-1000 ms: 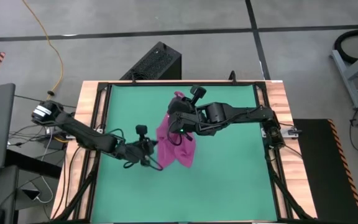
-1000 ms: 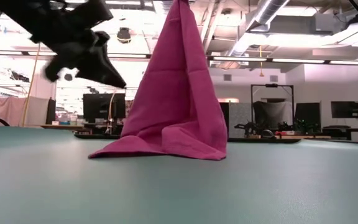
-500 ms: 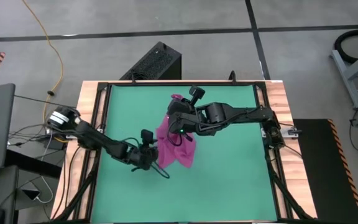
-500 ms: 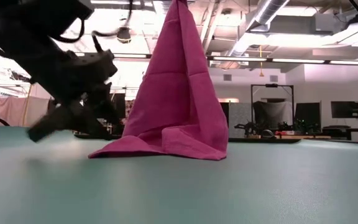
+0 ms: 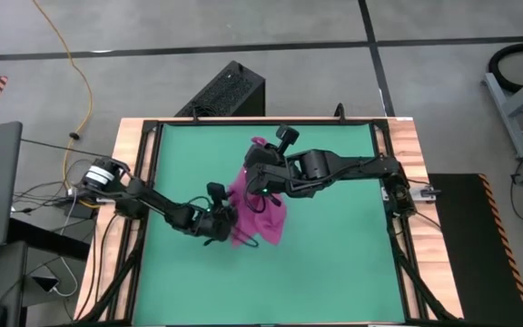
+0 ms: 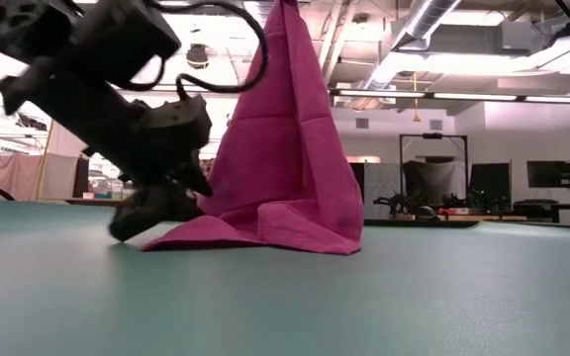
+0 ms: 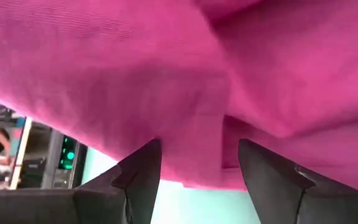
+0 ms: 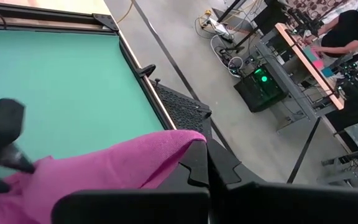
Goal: Roll towel
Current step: Fold the pink towel
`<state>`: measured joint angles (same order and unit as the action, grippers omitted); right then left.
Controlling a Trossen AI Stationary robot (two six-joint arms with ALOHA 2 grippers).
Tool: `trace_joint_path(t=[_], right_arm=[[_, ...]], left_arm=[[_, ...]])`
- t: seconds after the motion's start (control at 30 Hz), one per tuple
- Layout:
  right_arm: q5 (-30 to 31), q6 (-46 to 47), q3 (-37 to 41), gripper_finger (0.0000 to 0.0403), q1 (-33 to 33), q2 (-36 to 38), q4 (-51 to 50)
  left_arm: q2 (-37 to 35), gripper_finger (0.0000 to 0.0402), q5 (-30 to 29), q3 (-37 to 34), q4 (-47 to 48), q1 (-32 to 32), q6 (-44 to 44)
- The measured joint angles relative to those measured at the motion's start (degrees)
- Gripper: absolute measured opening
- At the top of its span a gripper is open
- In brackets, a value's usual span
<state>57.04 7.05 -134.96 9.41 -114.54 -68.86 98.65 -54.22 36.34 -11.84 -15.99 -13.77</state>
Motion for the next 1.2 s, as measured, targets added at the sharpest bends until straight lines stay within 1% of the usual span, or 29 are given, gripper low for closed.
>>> trace_joint_path(t=[0.07,0.27,0.37,0.47,0.5,0.6,0.73,0.8,0.87,0.97,1.07,1.2], right_arm=[[-0.02,0.00,0.00,0.0003,0.00,0.00,0.13],[-0.03,0.00,0.00,0.0004,0.30,-0.02,0.31],[-0.05,0.01,0.00,0.0004,0.73,-0.02,0.22],[-0.05,0.02,0.00,0.0004,1.19,-0.02,0.31],[-0.05,0.00,0.00,0.0004,1.21,-0.02,0.28],[-0.05,0.02,0.00,0.0004,1.49,-0.02,0.33],[-0.05,0.02,0.00,0.0004,1.49,-0.02,0.23],[-0.04,0.04,0.00,0.0004,1.42,-0.02,-0.08],[-0.03,0.04,0.00,0.0004,1.24,-0.02,-0.99],[0.57,1.13,0.02,0.0004,0.54,-0.02,-3.50],[1.35,4.40,0.02,0.0004,-0.55,-0.02,-7.62],[1.31,10.12,0.02,0.0004,-2.23,-0.02,-13.98]], left_arm=[[0.02,0.0206,0.35,0.00,-0.22,1.47,-0.08],[2.77,0.0206,7.36,0.24,-1.40,6.44,1.22],[2.68,0.0194,6.48,0.21,-1.47,7.08,3.49],[0.95,0.0161,4.17,0.06,-1.37,6.71,3.75],[0.71,0.0146,2.56,0.01,-1.48,6.78,2.95],[0.52,0.0094,0.22,-0.09,-1.93,7.20,0.95],[0.40,0.0019,1.15,-0.05,-1.28,7.55,0.69],[-0.58,0.0007,0.88,-0.07,0.67,6.51,0.82],[-2.12,0.0004,1.05,0.40,3.82,4.60,1.67],[-6.73,0.0001,0.63,1.33,9.22,1.31,3.85],[-12.22,0.0000,-2.15,2.13,15.21,-2.44,6.31],[-21.68,0.0000,-7.23,4.84,24.79,-7.68,10.20]])
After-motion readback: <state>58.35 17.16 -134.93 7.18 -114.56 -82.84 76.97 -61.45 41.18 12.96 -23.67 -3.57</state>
